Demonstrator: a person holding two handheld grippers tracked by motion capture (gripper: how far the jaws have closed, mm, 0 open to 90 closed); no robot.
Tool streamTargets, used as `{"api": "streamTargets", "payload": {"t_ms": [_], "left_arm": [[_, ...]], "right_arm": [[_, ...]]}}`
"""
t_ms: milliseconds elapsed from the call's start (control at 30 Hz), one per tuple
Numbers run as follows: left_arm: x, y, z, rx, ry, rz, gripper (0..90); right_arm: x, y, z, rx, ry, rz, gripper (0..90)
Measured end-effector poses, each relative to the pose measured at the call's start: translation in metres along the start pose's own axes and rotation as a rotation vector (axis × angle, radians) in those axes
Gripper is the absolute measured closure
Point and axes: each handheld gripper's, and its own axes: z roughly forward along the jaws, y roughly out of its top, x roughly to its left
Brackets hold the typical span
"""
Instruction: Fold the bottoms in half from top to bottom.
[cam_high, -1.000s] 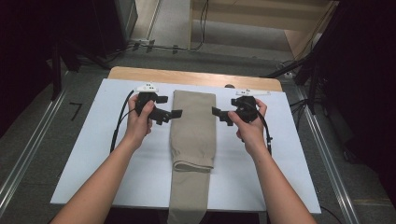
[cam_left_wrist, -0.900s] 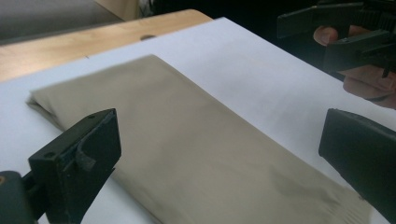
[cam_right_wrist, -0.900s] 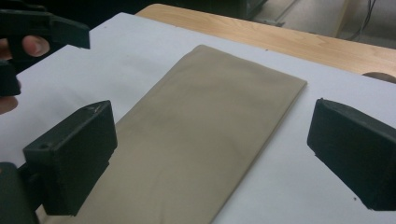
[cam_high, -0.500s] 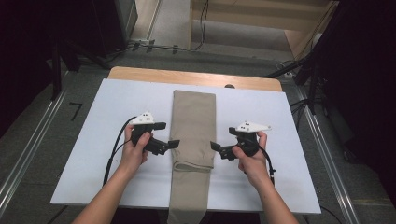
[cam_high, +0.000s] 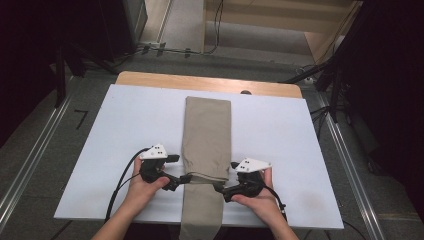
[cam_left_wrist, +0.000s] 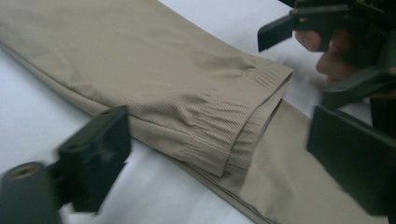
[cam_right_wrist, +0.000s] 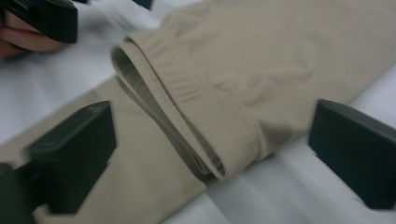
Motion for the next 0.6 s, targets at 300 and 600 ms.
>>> {"api": "streamTargets", "payload": {"t_ms": [300,600], "left_arm": [[-0.014,-0.006,0.009,0.058,0.088,0.054,49.1],[-0.015,-0.007,0.014,0.113,0.131,0.042,65.3]], "right_arm": [[0.012,-0.01,0.007,0.031,-0.119,-0.045,32.0],[0.01,-0.008,0.012,0.081,-0.12,-0.028,51.4]]}}
